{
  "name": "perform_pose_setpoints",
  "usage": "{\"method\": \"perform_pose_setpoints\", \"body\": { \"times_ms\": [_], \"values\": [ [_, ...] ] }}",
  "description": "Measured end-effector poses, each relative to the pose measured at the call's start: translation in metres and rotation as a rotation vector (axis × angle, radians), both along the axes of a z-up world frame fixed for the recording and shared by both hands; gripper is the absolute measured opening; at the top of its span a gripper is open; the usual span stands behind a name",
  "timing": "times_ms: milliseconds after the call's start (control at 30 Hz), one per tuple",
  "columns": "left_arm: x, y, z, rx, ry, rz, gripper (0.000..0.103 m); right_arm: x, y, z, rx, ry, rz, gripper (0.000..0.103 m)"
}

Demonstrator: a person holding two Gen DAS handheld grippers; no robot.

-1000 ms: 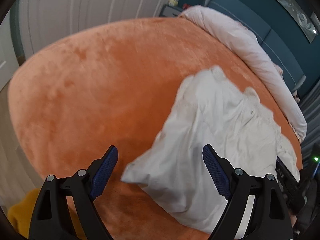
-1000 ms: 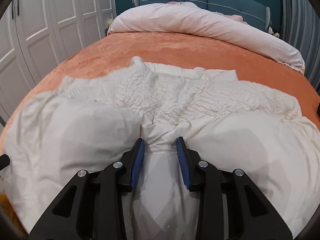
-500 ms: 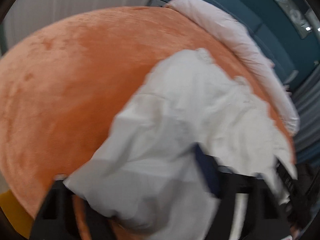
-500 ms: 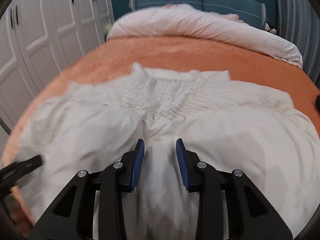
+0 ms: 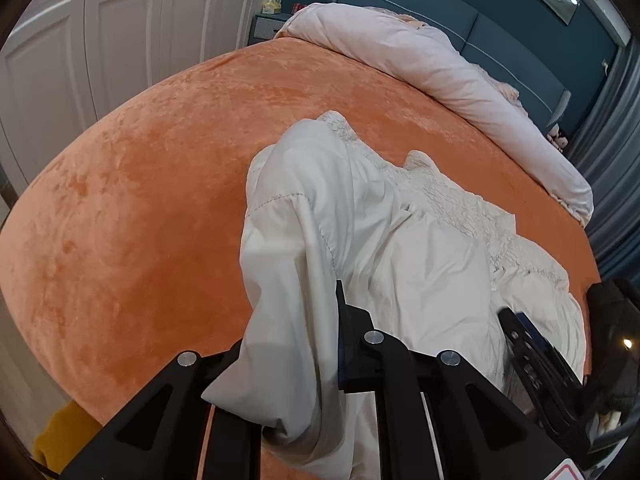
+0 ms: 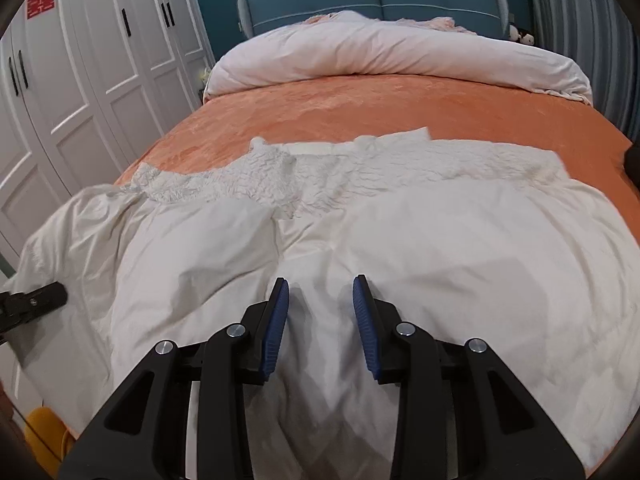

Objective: Fold large clothes

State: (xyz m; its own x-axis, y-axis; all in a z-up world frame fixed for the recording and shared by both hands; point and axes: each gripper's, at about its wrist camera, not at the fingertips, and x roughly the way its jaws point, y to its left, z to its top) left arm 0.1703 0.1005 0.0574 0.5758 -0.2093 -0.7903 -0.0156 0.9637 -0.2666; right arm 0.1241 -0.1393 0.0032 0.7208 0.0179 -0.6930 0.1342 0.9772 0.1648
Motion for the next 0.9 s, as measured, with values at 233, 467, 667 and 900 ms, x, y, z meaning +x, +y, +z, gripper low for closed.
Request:
{"method": "perform_pose_setpoints", "body": {
  "times_ms": [233, 467, 667, 900],
  "values": [
    [-0.002, -0.007, 0.003, 0.009, -0.008, -0.014, 0.007, 0.008, 0.019, -0.026, -0.133, -0.006, 0.036, 0.033],
    [-0.009, -0.037, 0.037, -0.011, -0.071, -0.100, 0.005, 0.008, 0.010, -0.030, -0.092, -0.021, 0.042, 0.032],
    [-0.023, -0.072, 0.074, 0.036, -0.162, -0.161, 0.004, -0.038, -0.016, 0.000, 0.051, -0.078, 0.011, 0.032],
    [-0.030, -0.071, 0.078, 0.041, -0.172, -0.111, 0.004, -0.055, -0.018, -0.003, 0.041, -0.061, 0.053, 0.032]
  ]
}}
